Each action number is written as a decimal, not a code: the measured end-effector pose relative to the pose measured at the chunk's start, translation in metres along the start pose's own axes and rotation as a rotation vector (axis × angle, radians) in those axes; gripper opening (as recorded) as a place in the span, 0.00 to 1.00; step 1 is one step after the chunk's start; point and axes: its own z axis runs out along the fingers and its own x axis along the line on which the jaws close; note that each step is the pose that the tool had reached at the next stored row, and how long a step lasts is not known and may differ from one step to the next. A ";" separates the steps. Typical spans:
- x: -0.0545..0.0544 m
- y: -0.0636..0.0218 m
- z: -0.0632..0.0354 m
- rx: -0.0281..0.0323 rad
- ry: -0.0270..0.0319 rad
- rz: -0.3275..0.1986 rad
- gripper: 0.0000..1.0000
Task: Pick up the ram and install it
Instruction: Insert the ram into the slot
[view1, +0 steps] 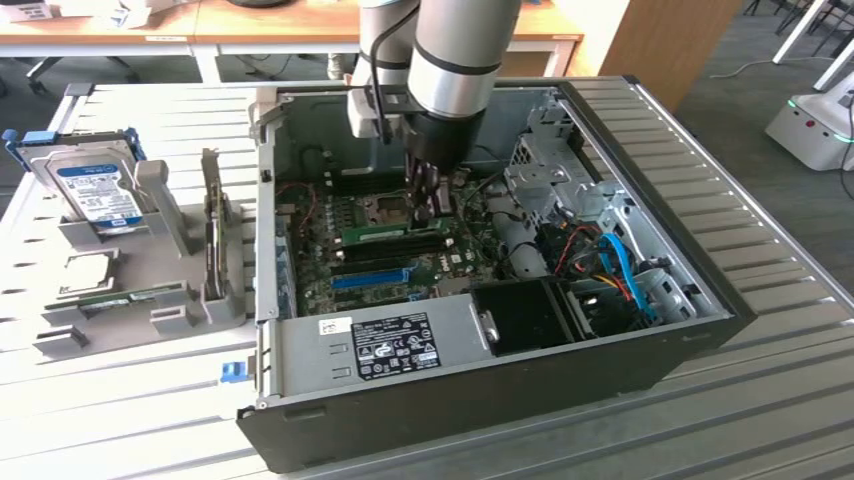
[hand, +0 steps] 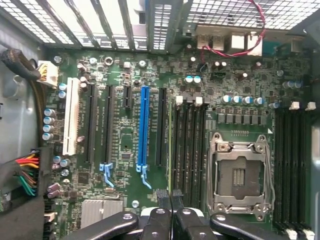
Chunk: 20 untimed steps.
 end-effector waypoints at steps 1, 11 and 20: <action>-0.001 0.0000 0.0001 -0.0001 0.0008 0.000 0.12; -0.008 -0.0003 0.0021 -0.0001 0.0039 0.000 0.12; -0.008 -0.0008 0.0100 -0.0001 0.0041 0.000 0.12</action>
